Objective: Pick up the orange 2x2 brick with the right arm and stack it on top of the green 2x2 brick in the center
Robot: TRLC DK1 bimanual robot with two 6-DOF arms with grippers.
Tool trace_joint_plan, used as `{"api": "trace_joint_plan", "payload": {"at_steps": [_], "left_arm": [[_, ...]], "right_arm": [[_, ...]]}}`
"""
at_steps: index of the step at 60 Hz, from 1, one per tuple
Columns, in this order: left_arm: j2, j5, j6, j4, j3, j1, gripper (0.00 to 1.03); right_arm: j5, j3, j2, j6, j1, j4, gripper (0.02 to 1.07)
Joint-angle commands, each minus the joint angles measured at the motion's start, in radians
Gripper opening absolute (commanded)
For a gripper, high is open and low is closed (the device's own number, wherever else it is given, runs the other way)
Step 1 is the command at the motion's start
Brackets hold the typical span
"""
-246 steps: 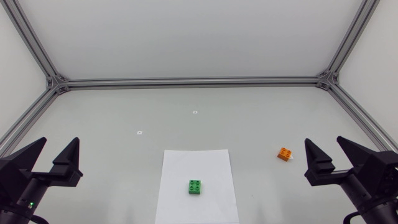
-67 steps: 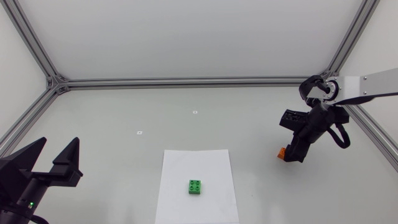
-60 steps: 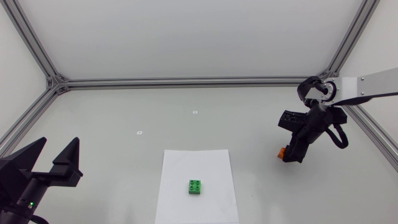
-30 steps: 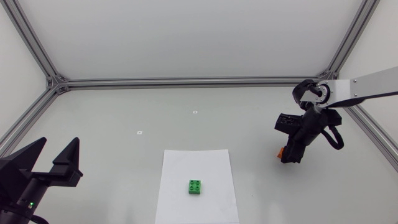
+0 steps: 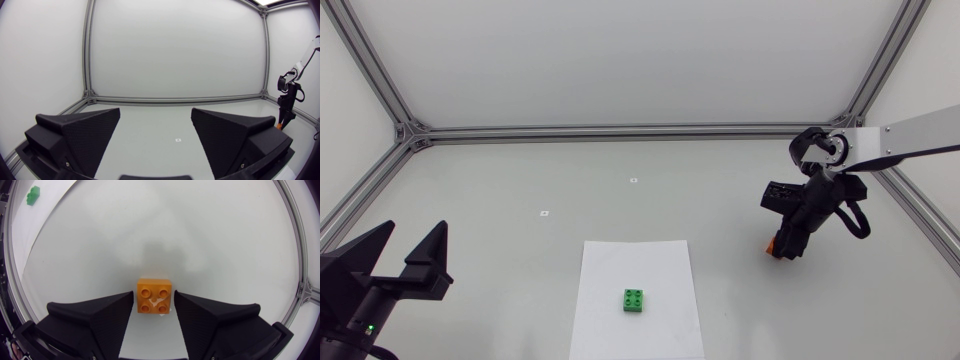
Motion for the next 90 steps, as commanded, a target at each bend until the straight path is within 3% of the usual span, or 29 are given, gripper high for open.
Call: {"api": "trace_joint_plan", "payload": {"at_steps": [1,15,36,58,71,90], "left_arm": [[-0.004,0.003,0.006,-0.011,-0.041,-0.001,0.99],[-0.004,0.003,0.006,-0.011,-0.041,-0.001,0.99],[-0.004,0.003,0.007,-0.011,-0.041,-0.001,0.99],[-0.004,0.003,0.006,-0.011,-0.041,-0.001,0.99],[-0.004,0.003,0.006,-0.011,-0.041,-0.001,0.99],[-0.004,0.003,0.006,-0.011,-0.041,-0.001,0.99]], "right_arm": [[-0.002,0.02,0.027,-0.027,0.006,0.003,0.51],[-0.022,0.045,0.052,-0.034,-0.006,-0.019,0.32],[-0.036,0.01,-0.185,-0.059,0.038,-0.118,0.26],[-0.014,-0.081,-0.439,0.113,0.418,-0.227,0.25],[-0.004,-0.072,-0.43,0.269,0.641,-0.223,0.25],[0.004,-0.016,-0.341,0.394,0.819,-0.186,0.25]]}}
